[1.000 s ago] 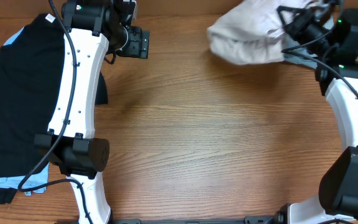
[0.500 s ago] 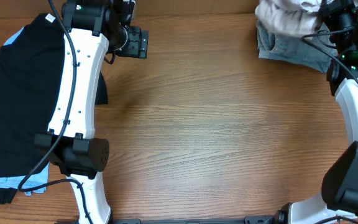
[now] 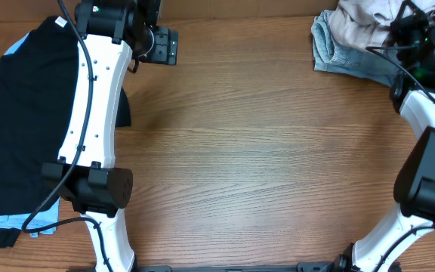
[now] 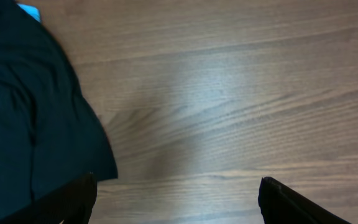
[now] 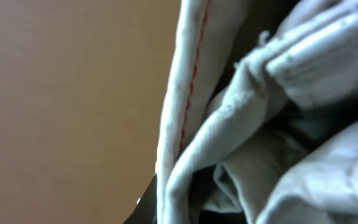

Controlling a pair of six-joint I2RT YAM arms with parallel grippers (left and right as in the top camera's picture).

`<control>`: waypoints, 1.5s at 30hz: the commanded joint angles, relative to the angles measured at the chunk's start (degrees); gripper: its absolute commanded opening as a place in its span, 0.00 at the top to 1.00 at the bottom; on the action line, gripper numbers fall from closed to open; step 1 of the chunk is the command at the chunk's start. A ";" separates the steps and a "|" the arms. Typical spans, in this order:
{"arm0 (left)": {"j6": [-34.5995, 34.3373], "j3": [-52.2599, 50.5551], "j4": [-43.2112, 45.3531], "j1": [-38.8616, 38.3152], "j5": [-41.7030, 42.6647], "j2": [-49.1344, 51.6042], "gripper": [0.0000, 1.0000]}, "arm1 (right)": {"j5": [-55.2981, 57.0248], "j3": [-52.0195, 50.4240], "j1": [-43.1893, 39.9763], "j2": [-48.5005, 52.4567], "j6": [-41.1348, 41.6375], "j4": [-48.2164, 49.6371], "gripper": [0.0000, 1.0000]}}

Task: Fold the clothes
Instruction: 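Place the folded shorts on top of the blue jeans with the right gripper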

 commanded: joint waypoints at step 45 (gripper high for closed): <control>1.22 -0.09 1.75 -0.13 -1.81 0.33 0.05 | 17.51 3.41 2.34 -3.69 -44.37 -24.85 0.00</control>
